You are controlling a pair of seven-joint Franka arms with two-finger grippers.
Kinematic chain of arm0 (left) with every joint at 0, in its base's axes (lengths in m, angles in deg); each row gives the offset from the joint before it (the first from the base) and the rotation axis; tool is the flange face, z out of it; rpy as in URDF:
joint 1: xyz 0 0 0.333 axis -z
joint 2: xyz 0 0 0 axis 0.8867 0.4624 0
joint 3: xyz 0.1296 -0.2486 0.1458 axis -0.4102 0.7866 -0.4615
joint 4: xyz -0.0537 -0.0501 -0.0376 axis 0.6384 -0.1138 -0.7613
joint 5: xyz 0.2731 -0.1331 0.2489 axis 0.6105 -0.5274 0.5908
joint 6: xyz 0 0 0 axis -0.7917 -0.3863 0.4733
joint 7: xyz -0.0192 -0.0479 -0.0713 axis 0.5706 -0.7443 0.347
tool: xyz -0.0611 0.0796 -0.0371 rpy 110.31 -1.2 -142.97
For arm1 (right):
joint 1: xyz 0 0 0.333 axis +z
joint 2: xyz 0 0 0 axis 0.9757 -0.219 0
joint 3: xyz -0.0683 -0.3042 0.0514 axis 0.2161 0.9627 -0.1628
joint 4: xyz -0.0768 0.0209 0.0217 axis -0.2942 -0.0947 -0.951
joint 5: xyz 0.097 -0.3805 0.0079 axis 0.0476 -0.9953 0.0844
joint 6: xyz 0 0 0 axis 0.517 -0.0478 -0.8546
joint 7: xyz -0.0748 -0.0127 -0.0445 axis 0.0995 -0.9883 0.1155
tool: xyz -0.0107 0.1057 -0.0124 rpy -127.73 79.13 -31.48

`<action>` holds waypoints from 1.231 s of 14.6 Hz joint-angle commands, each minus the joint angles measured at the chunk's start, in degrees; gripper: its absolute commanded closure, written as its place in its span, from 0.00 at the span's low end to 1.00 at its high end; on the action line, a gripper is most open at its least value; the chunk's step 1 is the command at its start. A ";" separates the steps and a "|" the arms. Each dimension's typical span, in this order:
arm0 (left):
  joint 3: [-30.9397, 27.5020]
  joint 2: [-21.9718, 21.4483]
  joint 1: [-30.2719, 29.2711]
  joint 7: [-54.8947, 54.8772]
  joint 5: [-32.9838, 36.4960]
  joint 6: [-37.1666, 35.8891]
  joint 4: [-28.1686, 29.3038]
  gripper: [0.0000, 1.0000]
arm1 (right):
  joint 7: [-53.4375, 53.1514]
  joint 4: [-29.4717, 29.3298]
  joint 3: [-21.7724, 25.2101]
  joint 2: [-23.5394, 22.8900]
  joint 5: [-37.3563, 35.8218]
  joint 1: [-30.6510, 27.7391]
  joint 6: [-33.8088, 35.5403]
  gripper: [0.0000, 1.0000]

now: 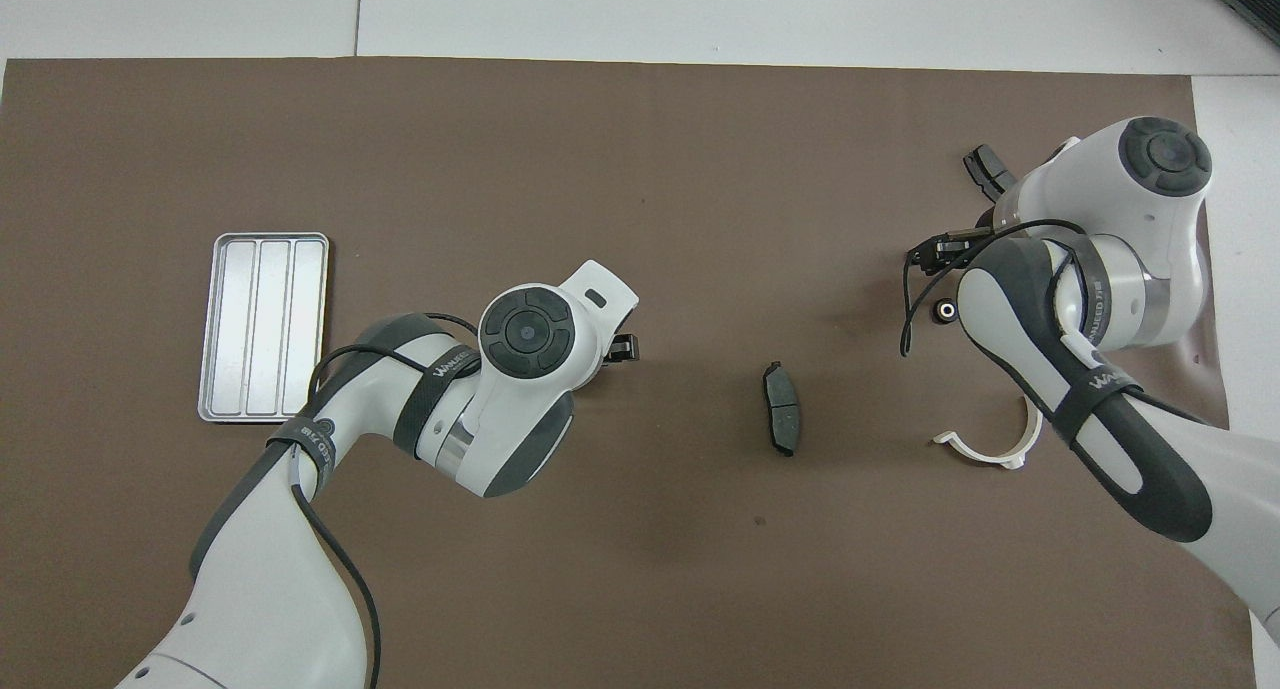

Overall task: Pick bearing gear from pile to tray
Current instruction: 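Grasp the mid-table gear with the left gripper while the right gripper reaches gears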

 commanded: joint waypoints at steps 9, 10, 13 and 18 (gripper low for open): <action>-0.93 0.31 1.09 0.77 5.34 3.11 1.56 0.37 | 1.72 10.65 -0.48 5.65 2.95 -0.68 -3.22 0.37; -0.93 0.40 0.91 0.77 5.52 3.02 1.38 0.50 | 1.72 10.74 -0.48 5.74 2.95 -0.77 -3.22 0.37; -1.02 0.31 0.56 1.12 5.52 2.49 1.03 0.94 | 1.80 11.96 -0.40 5.92 2.95 -0.94 -4.89 0.38; -1.37 -2.57 -0.84 1.13 5.52 -1.53 0.94 1.00 | 2.60 12.41 -0.40 5.92 2.95 -1.38 -5.68 0.42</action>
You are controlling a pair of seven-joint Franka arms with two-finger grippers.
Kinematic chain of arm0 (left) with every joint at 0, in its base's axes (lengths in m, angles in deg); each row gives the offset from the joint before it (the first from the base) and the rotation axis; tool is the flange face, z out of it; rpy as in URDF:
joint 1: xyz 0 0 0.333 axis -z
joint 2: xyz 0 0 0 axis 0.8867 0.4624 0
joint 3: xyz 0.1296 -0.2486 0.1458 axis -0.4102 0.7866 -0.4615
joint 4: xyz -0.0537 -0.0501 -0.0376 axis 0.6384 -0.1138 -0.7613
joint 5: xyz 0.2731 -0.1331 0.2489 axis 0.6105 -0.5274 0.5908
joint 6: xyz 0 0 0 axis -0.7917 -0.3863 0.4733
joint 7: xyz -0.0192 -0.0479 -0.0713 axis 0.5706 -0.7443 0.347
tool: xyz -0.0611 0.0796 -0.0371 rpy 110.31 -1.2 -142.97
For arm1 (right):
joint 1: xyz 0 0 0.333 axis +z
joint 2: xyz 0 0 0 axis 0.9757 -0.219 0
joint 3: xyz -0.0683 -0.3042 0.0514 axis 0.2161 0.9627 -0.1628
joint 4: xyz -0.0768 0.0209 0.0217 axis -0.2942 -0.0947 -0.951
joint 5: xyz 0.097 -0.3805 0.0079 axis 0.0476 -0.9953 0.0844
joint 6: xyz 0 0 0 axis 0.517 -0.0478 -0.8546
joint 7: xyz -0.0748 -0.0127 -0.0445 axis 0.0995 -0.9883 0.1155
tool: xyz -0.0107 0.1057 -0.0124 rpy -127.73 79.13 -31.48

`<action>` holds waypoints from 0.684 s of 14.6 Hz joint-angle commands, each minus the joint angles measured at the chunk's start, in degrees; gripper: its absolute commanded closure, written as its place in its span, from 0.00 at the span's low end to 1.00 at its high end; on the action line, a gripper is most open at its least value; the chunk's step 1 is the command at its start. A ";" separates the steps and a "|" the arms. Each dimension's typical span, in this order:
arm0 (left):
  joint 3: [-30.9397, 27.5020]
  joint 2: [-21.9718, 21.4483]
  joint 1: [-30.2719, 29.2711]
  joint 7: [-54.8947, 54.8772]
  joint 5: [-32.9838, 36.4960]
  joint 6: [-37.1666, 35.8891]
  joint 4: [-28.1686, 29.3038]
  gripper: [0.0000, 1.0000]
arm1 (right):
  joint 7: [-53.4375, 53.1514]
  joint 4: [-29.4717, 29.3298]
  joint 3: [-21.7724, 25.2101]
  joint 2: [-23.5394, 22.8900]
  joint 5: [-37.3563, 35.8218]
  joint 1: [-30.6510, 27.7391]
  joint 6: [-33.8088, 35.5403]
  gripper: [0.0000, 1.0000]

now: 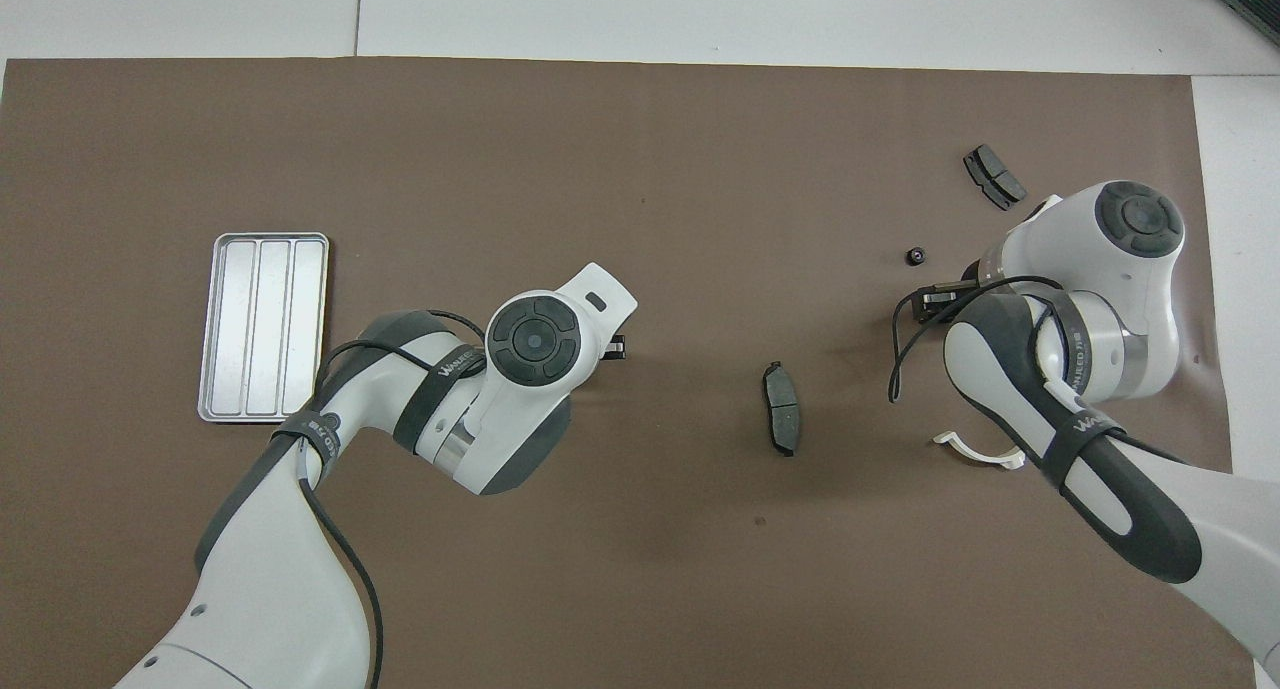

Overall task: Pick bearing gear from pile to tray
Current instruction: 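Carry the gear with the left gripper over the metal tray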

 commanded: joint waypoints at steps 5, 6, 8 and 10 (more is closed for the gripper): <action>-0.38 -8.78 -10.54 0.36 1.66 -8.32 1.28 1.00 | 2.50 3.53 -0.45 2.40 1.51 -1.29 -1.64 0.52; -0.38 -8.96 -12.48 0.27 1.66 -8.59 1.37 1.00 | 2.50 3.97 -0.45 2.49 1.51 -1.29 -1.55 0.55; -0.38 -9.49 -16.87 -0.25 1.75 -8.41 2.33 1.00 | 2.41 4.85 -0.45 2.92 1.51 -1.29 -1.55 0.59; -0.38 -10.80 -21.36 -4.35 1.92 -8.06 4.08 1.00 | 2.50 4.94 -0.45 2.93 1.51 -1.38 -1.64 0.64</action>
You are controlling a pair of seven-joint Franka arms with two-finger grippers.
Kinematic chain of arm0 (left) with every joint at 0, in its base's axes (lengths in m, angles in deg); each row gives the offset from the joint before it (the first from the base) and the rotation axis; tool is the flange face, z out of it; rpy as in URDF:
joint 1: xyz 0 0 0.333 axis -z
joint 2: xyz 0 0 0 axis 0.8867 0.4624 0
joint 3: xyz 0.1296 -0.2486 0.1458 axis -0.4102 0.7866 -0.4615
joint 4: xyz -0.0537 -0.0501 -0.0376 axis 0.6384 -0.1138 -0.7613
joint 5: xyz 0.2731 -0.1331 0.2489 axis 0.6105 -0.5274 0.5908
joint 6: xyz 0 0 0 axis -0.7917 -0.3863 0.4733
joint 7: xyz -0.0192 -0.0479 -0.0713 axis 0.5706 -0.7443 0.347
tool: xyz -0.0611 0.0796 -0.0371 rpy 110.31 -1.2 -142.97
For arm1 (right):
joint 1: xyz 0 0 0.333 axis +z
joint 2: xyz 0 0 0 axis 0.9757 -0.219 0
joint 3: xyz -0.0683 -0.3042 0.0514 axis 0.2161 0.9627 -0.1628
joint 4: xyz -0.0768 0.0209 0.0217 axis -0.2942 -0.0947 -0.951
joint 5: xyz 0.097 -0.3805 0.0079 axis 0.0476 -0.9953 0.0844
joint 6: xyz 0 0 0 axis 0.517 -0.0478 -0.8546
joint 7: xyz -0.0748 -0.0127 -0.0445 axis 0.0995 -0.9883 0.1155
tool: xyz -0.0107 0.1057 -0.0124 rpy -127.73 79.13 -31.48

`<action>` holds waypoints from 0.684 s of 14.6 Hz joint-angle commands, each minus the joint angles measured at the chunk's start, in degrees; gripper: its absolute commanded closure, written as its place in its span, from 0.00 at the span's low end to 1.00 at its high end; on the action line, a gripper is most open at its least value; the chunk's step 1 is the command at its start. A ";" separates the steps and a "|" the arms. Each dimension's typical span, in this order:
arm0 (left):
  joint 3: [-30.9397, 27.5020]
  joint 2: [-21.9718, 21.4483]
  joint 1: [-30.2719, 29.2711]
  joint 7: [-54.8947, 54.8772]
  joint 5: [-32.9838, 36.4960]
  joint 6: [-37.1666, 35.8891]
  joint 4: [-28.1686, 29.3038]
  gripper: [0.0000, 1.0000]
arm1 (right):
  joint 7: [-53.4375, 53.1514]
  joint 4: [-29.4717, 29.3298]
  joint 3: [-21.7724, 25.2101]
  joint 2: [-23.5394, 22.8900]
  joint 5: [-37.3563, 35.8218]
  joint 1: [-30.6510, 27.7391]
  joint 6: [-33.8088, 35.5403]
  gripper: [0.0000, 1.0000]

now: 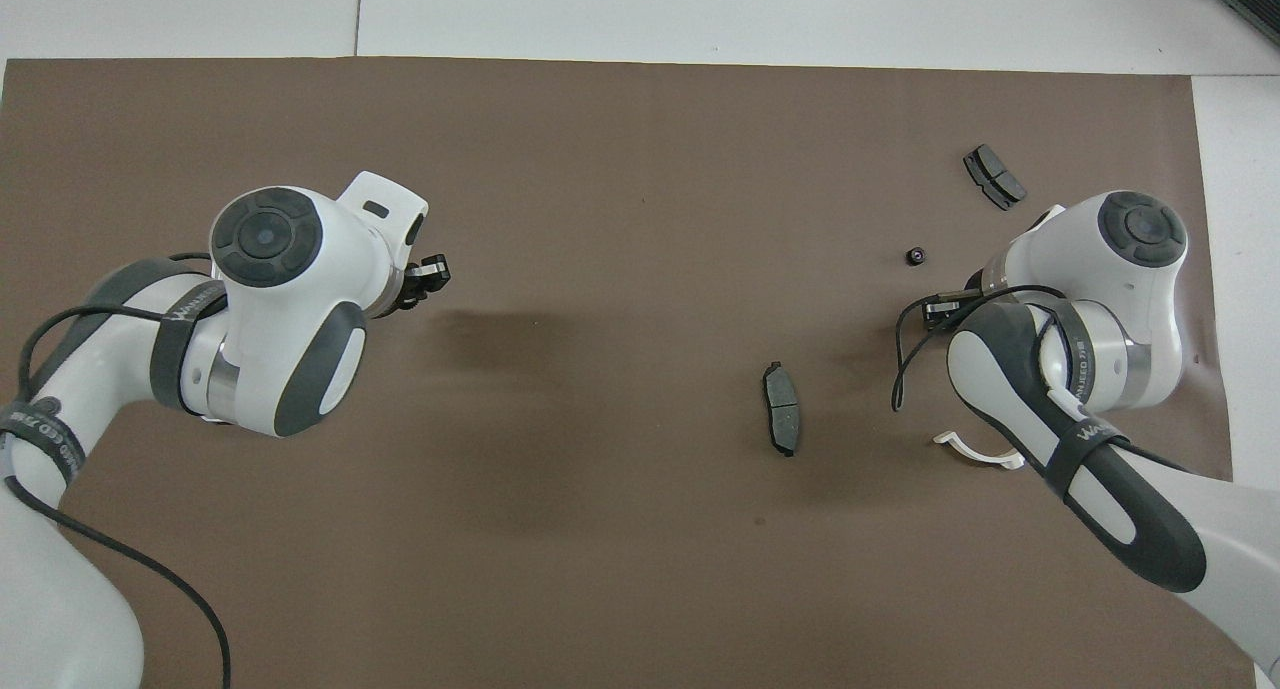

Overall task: Pick bearing gear from pile to tray
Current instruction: 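Carry the gear with the left gripper over the metal tray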

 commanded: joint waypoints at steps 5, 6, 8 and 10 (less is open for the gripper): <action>0.95 -4.26 -12.85 -16.12 1.24 4.24 8.94 1.00 | 2.37 2.84 -0.47 1.74 1.51 -0.90 -1.56 0.78; 0.95 -4.52 -14.70 -19.28 1.24 5.21 9.91 1.00 | 2.37 2.93 -0.47 1.83 1.51 -0.99 -1.56 0.79; 1.04 -4.70 -17.34 -24.21 1.07 5.48 10.53 1.00 | 2.37 2.93 -0.47 1.83 1.51 -0.90 -1.56 0.83; 1.04 -5.13 -18.93 -27.04 0.63 5.92 11.93 0.96 | 2.37 2.93 -0.47 1.83 1.51 -0.90 -1.56 0.86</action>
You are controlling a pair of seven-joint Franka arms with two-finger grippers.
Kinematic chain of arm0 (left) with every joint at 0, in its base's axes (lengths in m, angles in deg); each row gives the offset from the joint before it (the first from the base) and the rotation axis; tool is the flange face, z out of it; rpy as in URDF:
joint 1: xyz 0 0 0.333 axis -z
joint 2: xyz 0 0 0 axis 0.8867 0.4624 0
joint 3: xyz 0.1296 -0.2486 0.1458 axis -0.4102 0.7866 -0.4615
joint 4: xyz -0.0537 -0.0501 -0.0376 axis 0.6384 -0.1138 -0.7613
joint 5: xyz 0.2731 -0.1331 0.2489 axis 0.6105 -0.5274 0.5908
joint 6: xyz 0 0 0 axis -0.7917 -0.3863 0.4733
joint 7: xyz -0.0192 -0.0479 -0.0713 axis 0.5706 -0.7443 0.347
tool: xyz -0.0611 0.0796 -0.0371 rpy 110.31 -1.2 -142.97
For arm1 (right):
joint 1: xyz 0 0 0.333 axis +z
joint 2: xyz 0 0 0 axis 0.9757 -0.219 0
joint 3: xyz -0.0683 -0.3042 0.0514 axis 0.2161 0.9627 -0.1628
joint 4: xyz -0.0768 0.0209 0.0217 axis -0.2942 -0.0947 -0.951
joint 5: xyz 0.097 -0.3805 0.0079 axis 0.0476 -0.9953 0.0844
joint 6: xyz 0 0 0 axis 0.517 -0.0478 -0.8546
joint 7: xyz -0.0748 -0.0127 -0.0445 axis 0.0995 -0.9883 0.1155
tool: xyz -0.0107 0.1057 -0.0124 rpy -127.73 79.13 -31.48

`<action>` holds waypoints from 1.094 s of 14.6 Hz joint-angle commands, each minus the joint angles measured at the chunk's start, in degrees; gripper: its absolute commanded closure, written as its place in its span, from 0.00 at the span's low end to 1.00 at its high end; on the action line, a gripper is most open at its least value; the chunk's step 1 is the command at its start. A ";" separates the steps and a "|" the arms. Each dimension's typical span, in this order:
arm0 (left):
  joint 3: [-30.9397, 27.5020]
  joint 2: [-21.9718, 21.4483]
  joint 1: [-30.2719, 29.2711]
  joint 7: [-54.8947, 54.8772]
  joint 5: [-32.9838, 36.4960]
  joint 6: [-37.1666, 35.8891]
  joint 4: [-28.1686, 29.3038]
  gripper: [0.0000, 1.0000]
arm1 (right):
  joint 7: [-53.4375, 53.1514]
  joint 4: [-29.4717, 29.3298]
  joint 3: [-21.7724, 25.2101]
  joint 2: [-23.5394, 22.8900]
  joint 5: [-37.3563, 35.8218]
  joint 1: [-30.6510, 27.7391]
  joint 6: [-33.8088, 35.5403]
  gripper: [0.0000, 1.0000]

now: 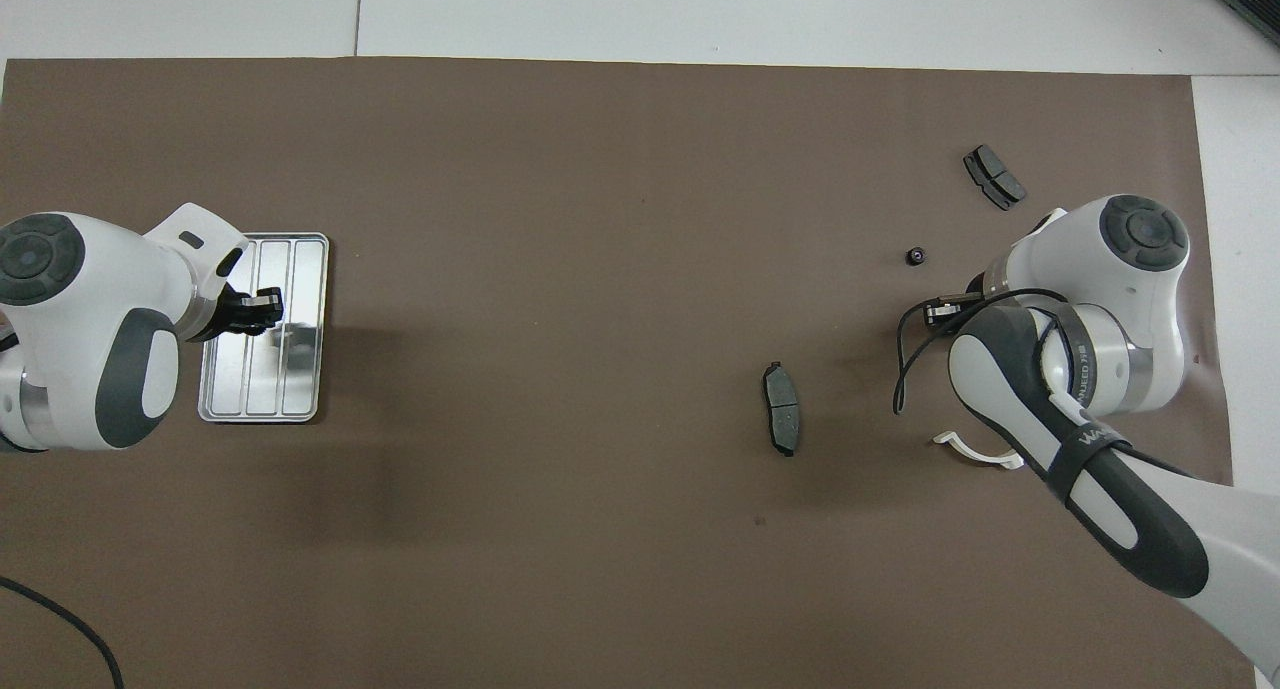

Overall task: Pick bearing gear from pile to tray
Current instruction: 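Carry the gear with the left gripper over the metal tray, then place the gear on the tray while the right gripper brings another gear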

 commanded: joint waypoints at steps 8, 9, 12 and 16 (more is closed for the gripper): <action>1.10 -3.68 -3.28 -8.15 -1.37 6.62 6.28 0.00 | 1.93 0.16 -0.56 1.12 1.51 0.04 -0.67 1.00; 1.19 -4.38 -3.19 -8.59 -1.37 6.44 6.10 0.00 | 1.84 -0.46 -0.56 1.20 1.51 0.30 -0.32 1.00; 1.28 -7.81 -1.79 -10.96 -1.37 2.42 3.74 0.00 | -1.04 -4.14 -0.65 1.20 1.51 3.19 2.92 1.00; 1.37 -12.11 2.43 -10.97 -1.46 -7.52 -1.80 0.00 | -10.96 -11.00 -0.65 0.41 1.51 10.66 7.33 1.00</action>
